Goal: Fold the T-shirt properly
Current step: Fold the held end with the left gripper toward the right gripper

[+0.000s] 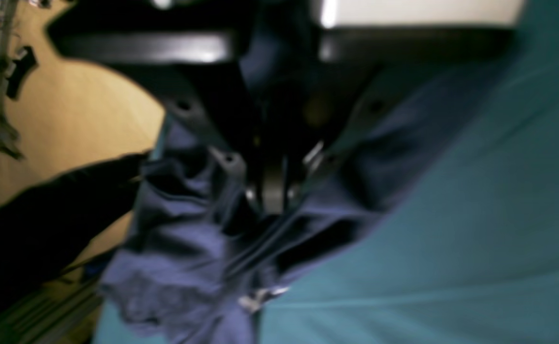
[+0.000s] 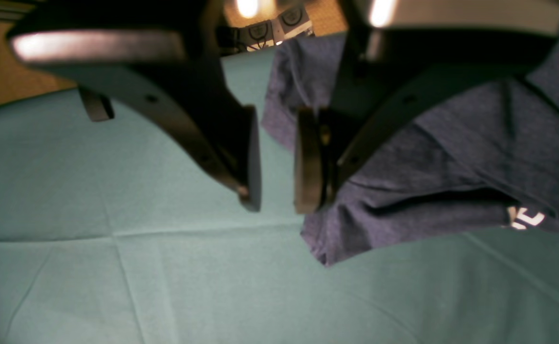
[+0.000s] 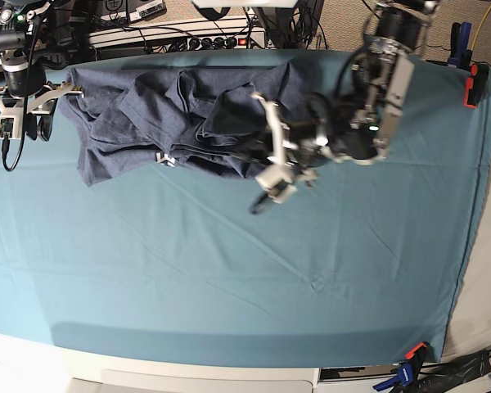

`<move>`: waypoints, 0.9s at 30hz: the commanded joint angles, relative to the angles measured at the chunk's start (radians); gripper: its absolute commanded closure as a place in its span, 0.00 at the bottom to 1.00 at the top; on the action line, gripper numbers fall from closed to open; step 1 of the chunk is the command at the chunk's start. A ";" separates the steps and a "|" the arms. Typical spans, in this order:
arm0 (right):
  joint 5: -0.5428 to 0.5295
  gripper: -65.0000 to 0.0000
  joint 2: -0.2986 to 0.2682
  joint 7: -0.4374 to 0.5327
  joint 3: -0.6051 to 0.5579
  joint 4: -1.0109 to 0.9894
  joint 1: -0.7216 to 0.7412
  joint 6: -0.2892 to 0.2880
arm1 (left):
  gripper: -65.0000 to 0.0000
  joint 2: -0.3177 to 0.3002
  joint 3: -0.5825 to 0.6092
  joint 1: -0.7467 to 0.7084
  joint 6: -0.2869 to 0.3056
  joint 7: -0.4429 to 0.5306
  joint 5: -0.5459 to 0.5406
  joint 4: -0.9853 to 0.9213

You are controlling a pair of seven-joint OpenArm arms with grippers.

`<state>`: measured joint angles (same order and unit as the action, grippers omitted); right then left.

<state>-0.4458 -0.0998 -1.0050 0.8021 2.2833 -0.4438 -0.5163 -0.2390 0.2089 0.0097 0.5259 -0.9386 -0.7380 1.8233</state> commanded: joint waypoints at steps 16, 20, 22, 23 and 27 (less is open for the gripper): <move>-0.010 0.80 -0.014 0.038 0.004 0.013 -0.002 0.006 | 1.00 -0.037 0.091 -0.129 -0.108 0.162 0.230 0.037; -0.010 0.80 -0.014 0.040 0.004 0.013 -0.002 0.006 | 1.00 0.006 0.191 -0.124 -0.126 0.172 0.279 0.037; -0.010 0.80 -0.014 0.040 0.004 0.013 -0.002 0.005 | 1.00 0.039 0.233 -0.124 -0.126 0.169 0.282 0.037; -0.010 0.80 -0.014 0.040 0.004 0.013 -0.002 0.005 | 1.00 0.057 0.253 -0.124 -0.126 0.169 0.282 0.037; -0.010 0.80 -0.014 0.040 0.004 0.013 -0.002 0.005 | 1.00 0.108 0.312 -0.123 -0.125 0.155 0.282 0.037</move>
<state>-0.4454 -0.0998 -0.9939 0.8021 2.2833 -0.4438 -0.5163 -0.1349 0.5228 -0.1219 0.3958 -0.8009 -0.4400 1.8416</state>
